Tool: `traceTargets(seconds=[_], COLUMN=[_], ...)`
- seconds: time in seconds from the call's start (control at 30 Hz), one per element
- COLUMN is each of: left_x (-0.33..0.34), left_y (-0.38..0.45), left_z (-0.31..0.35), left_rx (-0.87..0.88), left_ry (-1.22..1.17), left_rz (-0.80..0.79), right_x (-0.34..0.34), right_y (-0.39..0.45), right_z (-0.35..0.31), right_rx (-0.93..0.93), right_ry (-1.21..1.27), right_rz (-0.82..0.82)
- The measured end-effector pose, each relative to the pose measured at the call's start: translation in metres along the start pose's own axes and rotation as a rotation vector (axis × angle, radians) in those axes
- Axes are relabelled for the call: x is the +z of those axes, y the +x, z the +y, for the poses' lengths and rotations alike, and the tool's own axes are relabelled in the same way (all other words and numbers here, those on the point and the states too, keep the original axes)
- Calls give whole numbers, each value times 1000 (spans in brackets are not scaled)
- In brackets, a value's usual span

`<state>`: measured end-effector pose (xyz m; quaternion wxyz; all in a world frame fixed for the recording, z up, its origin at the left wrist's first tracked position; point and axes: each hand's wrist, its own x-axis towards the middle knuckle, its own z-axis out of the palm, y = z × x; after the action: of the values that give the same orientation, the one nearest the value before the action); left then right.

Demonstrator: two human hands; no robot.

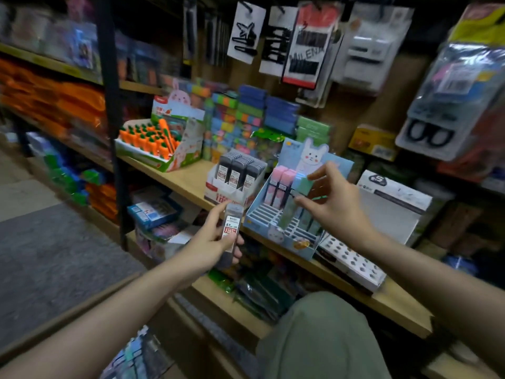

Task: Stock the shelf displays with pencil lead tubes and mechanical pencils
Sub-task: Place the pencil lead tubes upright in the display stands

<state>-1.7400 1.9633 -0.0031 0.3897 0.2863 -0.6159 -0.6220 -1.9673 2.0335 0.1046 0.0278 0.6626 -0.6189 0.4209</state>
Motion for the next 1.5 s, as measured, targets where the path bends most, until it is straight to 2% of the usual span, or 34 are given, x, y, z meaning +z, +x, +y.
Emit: traceTargets(seconds=[0.17,0.43,0.73,1.03,1.33,1.43,1.5], left_x=[5,6,2,-1,-7,-13,-15], left_y=[9,18,12,9,13,15,17], left_z=[2,-9,-9,-15,-14,-12,-9], left_rx=[7,-24,6,-10,0,23,57], left_ry=[-38,46,49,50,13,44,102], left_rz=[-13,50,116,87,168,189,197], right_x=[-25,-13,-1,15,8,10,22], right_y=[10,-3,2,-7,-8,-8,-1], right_z=[16,37,33,39,28,13,-5], right_rx=[-47,-16,52,104,-25,-109,-90], right_ry=[-120,-228,-175,-176,-412,-346,-207], right_rz=[97,54,66,93,65,125,27])
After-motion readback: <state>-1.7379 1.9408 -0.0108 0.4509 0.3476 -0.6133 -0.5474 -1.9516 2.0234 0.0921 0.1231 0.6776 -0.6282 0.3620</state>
